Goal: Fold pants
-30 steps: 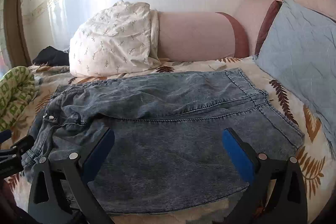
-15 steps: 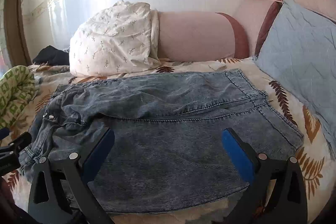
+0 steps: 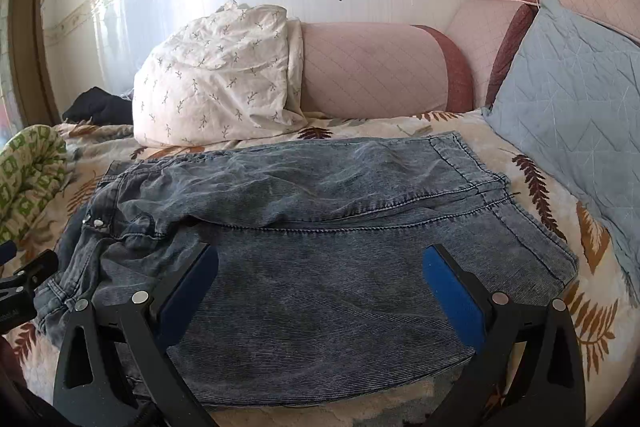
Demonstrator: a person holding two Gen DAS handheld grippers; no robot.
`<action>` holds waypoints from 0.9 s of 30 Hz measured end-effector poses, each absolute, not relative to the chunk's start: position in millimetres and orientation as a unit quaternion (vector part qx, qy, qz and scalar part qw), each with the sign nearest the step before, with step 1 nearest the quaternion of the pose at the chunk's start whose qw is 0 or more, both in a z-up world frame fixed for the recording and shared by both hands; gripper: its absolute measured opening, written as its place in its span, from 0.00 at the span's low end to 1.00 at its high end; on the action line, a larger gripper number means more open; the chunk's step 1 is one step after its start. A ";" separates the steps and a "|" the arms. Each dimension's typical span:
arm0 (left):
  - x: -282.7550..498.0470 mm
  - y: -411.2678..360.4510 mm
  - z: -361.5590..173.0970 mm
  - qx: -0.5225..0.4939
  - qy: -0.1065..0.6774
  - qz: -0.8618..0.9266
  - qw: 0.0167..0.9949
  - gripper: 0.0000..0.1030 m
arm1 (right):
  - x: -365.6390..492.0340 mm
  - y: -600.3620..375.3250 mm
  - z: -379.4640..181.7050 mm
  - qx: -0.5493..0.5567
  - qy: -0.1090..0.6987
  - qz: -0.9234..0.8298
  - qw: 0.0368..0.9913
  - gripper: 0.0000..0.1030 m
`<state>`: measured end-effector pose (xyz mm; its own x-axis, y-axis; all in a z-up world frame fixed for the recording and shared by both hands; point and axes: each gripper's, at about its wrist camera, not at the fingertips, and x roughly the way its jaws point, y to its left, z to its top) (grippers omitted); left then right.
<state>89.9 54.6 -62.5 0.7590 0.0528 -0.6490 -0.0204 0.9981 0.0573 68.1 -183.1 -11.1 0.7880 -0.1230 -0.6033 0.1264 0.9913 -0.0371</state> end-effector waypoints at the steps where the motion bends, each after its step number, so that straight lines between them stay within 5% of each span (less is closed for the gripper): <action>1: 89.9 54.8 -62.3 0.023 0.347 0.019 0.938 1.00 | 68.1 -182.4 -10.9 0.002 0.319 -0.066 0.945 1.00; 27: 88.8 57.0 -61.8 0.025 0.345 0.019 0.938 1.00 | 68.2 -182.2 -10.3 0.002 0.319 -0.066 0.945 1.00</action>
<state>88.8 57.0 -61.8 0.7618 0.0521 -0.6457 -0.0177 0.9981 0.0597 68.2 -182.2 -10.3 0.7872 -0.1229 -0.6043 0.1259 0.9913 -0.0375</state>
